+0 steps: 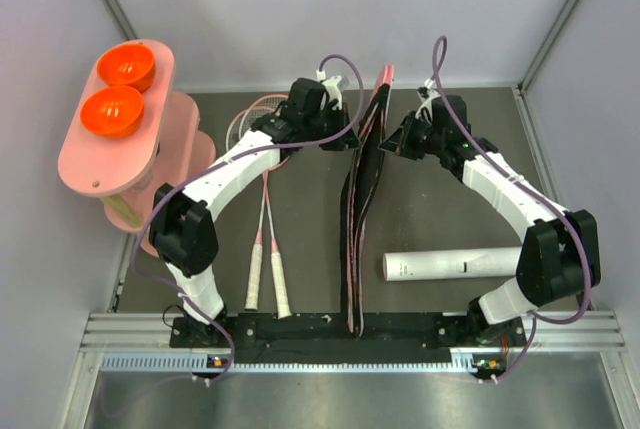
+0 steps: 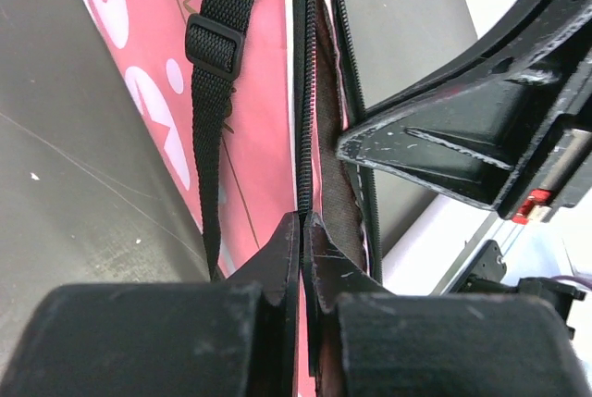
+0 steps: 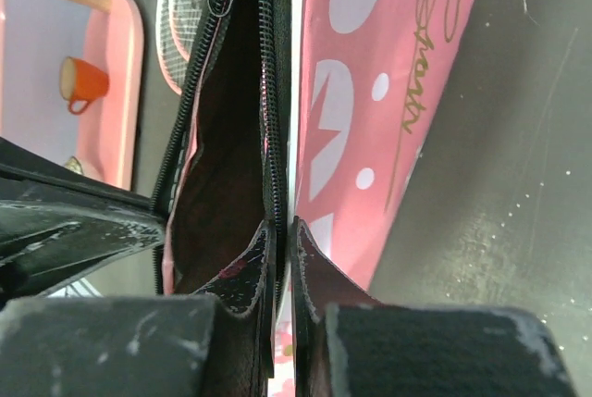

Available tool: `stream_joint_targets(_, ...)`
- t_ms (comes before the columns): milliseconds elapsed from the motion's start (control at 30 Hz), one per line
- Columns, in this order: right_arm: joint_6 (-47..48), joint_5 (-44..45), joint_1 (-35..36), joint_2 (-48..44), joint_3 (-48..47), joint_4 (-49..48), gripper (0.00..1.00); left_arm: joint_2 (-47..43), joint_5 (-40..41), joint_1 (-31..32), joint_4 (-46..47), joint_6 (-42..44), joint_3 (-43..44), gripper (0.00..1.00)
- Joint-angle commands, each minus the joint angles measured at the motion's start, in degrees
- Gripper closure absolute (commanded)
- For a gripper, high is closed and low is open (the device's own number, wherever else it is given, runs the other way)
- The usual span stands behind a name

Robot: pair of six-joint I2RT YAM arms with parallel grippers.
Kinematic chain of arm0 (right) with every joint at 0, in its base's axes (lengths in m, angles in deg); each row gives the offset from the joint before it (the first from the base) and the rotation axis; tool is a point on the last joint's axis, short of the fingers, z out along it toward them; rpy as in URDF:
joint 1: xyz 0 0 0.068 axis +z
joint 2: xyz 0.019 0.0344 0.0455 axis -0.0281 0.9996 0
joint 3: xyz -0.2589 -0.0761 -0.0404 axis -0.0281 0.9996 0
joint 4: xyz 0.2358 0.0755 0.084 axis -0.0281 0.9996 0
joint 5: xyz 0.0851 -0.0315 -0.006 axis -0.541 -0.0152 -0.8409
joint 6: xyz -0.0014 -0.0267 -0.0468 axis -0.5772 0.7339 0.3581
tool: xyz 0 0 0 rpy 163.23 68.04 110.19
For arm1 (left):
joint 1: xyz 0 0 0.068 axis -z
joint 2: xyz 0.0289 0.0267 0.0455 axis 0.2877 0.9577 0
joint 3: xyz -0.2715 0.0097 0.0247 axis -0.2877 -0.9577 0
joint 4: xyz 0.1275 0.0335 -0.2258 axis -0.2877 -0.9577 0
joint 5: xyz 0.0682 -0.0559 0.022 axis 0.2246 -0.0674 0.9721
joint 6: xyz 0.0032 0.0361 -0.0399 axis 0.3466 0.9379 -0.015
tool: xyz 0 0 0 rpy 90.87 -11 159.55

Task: Pack up the badminton gear

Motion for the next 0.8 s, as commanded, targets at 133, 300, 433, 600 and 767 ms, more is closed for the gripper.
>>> stream_joint_targets(133, 3.7, 2.9, 2.0, 0.2, -2.6, 5.9, 0.92, -2.6, -7.0, -0.7, 8.6, -6.1, 0.0, 1.0)
stream_joint_targets(300, 0.5, 3.0, 4.0, 0.9, -2.9, 4.0, 0.85, -1.3, -7.5, 0.6, 9.9, -7.9, 2.0, 1.0)
stream_joint_targets(433, -1.8, 0.5, 4.2, 0.9, -0.8, -0.3, 0.71, -0.8, -7.9, 1.0, 9.9, -7.8, 2.4, 1.0)
stream_joint_targets(600, -4.9, -0.5, 3.6, 2.4, -0.1, -4.6, 0.61, -1.5, -8.2, 1.0, 10.0, -7.6, 0.8, 1.0)
stream_joint_targets(767, -6.1, 1.8, 1.3, 1.7, -0.2, -2.5, 0.95, -2.5, -5.2, 0.8, 7.1, -3.6, 0.7, 1.0)
